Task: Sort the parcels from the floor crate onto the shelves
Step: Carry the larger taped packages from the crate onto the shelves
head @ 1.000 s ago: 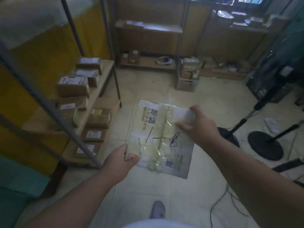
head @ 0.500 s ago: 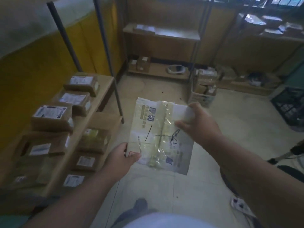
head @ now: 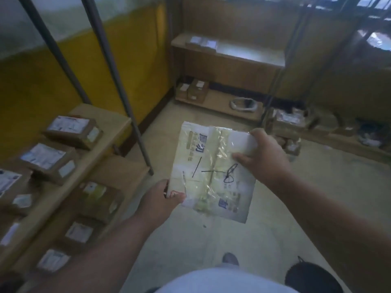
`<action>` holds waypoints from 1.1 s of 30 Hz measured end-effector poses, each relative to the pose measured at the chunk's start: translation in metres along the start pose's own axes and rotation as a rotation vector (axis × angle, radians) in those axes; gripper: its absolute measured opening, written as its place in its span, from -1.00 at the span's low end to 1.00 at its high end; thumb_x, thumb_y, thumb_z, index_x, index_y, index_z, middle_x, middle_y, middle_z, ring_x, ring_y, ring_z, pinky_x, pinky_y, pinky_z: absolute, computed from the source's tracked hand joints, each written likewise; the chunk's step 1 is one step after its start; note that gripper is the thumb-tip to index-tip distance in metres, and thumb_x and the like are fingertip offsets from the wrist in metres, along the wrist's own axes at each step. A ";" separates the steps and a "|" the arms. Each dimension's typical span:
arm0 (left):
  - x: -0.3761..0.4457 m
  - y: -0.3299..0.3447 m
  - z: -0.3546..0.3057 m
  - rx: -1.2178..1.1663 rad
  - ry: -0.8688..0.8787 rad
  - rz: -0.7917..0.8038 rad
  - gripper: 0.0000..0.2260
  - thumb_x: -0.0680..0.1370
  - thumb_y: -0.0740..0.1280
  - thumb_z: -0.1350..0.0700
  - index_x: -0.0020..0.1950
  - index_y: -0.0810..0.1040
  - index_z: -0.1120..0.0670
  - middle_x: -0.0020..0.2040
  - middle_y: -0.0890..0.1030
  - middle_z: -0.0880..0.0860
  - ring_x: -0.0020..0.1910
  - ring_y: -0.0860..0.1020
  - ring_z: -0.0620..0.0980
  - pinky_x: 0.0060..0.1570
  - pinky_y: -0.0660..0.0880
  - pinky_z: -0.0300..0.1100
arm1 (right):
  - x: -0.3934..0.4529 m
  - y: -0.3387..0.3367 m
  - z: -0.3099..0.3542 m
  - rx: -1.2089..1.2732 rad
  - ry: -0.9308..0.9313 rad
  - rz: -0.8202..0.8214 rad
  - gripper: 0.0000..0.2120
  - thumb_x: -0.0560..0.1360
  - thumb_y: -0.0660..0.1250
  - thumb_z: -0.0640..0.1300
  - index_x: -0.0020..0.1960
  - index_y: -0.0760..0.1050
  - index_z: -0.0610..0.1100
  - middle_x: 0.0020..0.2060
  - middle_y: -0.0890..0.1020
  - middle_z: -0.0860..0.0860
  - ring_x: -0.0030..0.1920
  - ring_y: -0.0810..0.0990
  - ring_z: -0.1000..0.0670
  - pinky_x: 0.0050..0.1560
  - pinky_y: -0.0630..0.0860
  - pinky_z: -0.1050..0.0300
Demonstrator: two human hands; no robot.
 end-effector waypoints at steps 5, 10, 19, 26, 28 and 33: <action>0.027 0.010 -0.019 -0.066 -0.103 -0.206 -0.82 0.52 0.46 0.03 0.10 0.61 0.00 -0.03 0.65 0.01 -0.02 0.62 0.01 -0.06 0.59 -0.03 | 0.101 0.015 0.015 -0.016 -0.216 0.196 -0.36 0.39 0.50 0.20 0.36 0.32 0.09 0.10 0.43 0.07 -0.03 0.49 0.03 -0.21 0.45 0.16; 0.049 0.006 -0.006 -0.116 -0.249 -0.404 -0.88 0.49 0.50 0.05 -0.06 0.60 -0.13 -0.09 0.69 -0.12 -0.10 0.62 -0.22 0.02 0.57 -0.06 | 0.172 0.064 0.051 -0.018 -0.366 0.374 -0.40 0.39 0.50 0.19 0.33 0.33 0.10 0.08 0.46 0.05 -0.09 0.47 0.04 -0.35 0.29 0.26; 0.107 0.006 -0.011 -0.139 -0.449 -0.576 -0.92 0.48 0.50 0.02 -0.07 0.64 -0.04 -0.18 0.69 -0.13 -0.21 0.61 -0.31 -0.27 0.46 -0.37 | 0.272 0.122 0.086 -0.115 -0.490 0.566 -0.35 0.39 0.49 0.22 0.35 0.30 0.07 0.11 0.45 -0.01 -0.06 0.49 -0.05 -0.13 0.46 0.08; 0.163 0.041 0.013 -0.224 -0.657 -0.728 -0.74 0.48 0.49 -0.07 -0.17 0.56 0.10 -0.20 0.68 0.06 -0.14 0.65 0.01 -0.19 0.50 -0.15 | 0.337 0.199 0.102 -0.194 -0.706 0.749 -0.31 0.45 0.46 0.21 0.44 0.25 0.01 0.19 0.46 -0.09 -0.18 0.42 0.02 -0.36 0.30 0.21; 0.177 0.051 0.020 -0.253 -0.700 -0.774 -0.66 0.45 0.49 -0.12 -0.27 0.48 0.08 -0.23 0.67 0.08 -0.19 0.63 0.05 -0.24 0.45 -0.16 | 0.350 0.224 0.101 -0.200 -0.714 0.781 -0.30 0.43 0.46 0.22 0.43 0.25 0.02 0.18 0.49 -0.09 -0.20 0.45 0.02 -0.42 0.25 0.26; 0.183 0.070 0.042 -0.294 -0.793 -0.790 -0.86 0.43 0.46 -0.14 -0.26 0.54 -0.19 -0.21 0.69 -0.05 -0.16 0.63 -0.08 -0.11 0.52 -0.14 | 0.347 0.273 0.099 -0.217 -0.744 0.854 -0.27 0.40 0.49 0.22 0.44 0.25 0.05 0.12 0.51 -0.06 -0.11 0.48 -0.04 -0.39 0.23 0.29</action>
Point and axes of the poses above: each hand's wrist, its own x-axis towards the middle knuckle, its own y-axis out of the palm, z = x × y, the point moved 1 cm from there along x, towards the middle knuckle
